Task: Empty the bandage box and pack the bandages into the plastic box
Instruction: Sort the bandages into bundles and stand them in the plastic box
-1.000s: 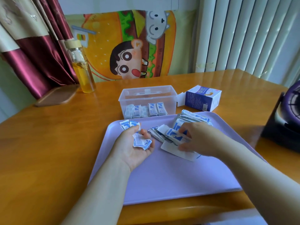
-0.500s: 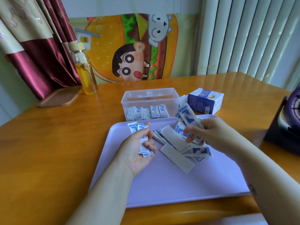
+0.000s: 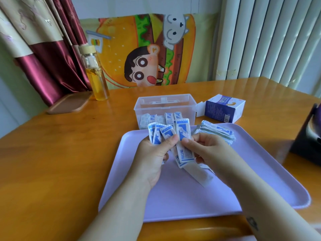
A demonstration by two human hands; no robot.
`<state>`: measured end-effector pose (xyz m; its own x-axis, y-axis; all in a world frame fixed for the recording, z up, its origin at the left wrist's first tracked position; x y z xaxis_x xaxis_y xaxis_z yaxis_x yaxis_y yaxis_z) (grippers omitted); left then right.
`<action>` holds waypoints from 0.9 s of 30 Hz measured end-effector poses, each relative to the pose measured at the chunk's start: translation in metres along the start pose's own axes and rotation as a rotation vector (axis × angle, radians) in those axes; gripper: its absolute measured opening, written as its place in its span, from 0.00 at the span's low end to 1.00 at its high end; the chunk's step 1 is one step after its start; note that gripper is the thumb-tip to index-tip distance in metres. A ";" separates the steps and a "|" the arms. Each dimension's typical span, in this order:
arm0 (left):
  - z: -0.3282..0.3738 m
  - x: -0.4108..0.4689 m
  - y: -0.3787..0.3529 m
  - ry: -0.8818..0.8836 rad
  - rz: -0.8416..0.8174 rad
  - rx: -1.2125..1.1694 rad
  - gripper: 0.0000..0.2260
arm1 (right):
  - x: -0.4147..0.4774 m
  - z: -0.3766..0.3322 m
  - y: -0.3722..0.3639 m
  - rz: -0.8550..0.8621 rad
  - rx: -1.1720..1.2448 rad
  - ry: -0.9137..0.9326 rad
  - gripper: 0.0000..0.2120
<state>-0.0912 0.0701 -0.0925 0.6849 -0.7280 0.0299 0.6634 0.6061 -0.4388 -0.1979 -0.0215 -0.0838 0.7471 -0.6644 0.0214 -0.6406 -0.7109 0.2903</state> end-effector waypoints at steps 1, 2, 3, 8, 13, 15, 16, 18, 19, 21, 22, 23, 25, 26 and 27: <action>0.000 0.000 0.001 -0.008 0.009 0.018 0.05 | 0.001 0.002 -0.001 0.011 0.016 -0.005 0.10; 0.001 0.000 0.001 -0.011 0.021 0.032 0.03 | 0.002 0.003 -0.002 0.012 0.036 -0.014 0.10; 0.000 0.000 0.002 -0.009 0.034 0.042 0.03 | 0.002 0.004 -0.002 0.008 0.054 -0.023 0.10; 0.002 0.001 0.001 -0.003 0.049 0.006 0.15 | 0.002 0.000 -0.005 0.003 0.020 0.007 0.09; 0.003 -0.006 -0.007 0.168 -0.060 -0.119 0.14 | 0.005 -0.014 -0.017 -0.049 -0.306 0.161 0.13; 0.005 -0.008 -0.008 0.231 -0.050 -0.182 0.07 | 0.007 -0.017 -0.023 -0.024 -0.428 0.208 0.14; 0.004 -0.008 -0.008 0.262 -0.028 -0.218 0.05 | 0.007 -0.019 -0.026 -0.004 -0.478 0.235 0.14; 0.003 -0.006 -0.005 0.312 0.033 -0.291 0.05 | 0.008 -0.021 -0.028 0.016 -0.543 0.261 0.11; 0.003 -0.006 -0.004 0.329 0.073 -0.334 0.06 | 0.009 -0.021 -0.025 0.014 -0.568 0.257 0.09; 0.002 -0.003 0.000 0.343 0.182 -0.461 0.06 | 0.011 -0.021 -0.013 0.006 -0.636 0.233 0.09; 0.002 -0.001 0.002 0.341 0.235 -0.534 0.06 | 0.012 -0.022 -0.005 0.004 -0.695 0.215 0.08; 0.001 0.000 0.005 0.334 0.274 -0.592 0.05 | 0.012 -0.022 0.004 -0.005 -0.775 0.191 0.06; 0.001 0.003 0.010 0.310 0.331 -0.642 0.04 | 0.010 -0.019 0.017 -0.066 -0.938 0.128 0.08; 0.000 0.005 0.012 0.292 0.352 -0.655 0.03 | 0.008 -0.016 0.019 -0.119 -1.006 0.093 0.13; 0.000 0.006 0.014 0.269 0.368 -0.668 0.02 | 0.006 -0.013 0.018 -0.172 -1.069 0.063 0.18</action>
<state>-0.0778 0.0743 -0.0984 0.6717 -0.6230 -0.4009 0.0313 0.5645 -0.8248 -0.2028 -0.0349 -0.0660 0.8395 -0.5401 -0.0586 -0.0629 -0.2037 0.9770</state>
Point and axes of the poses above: each hand's wrist, its own x-axis towards the middle knuckle, its own y-axis out of the back of the hand, z = x × y, the point moved 3 cm from there along x, towards the middle knuckle, and after that the axes turned 9 degrees about -x, right-handed, at the moved point
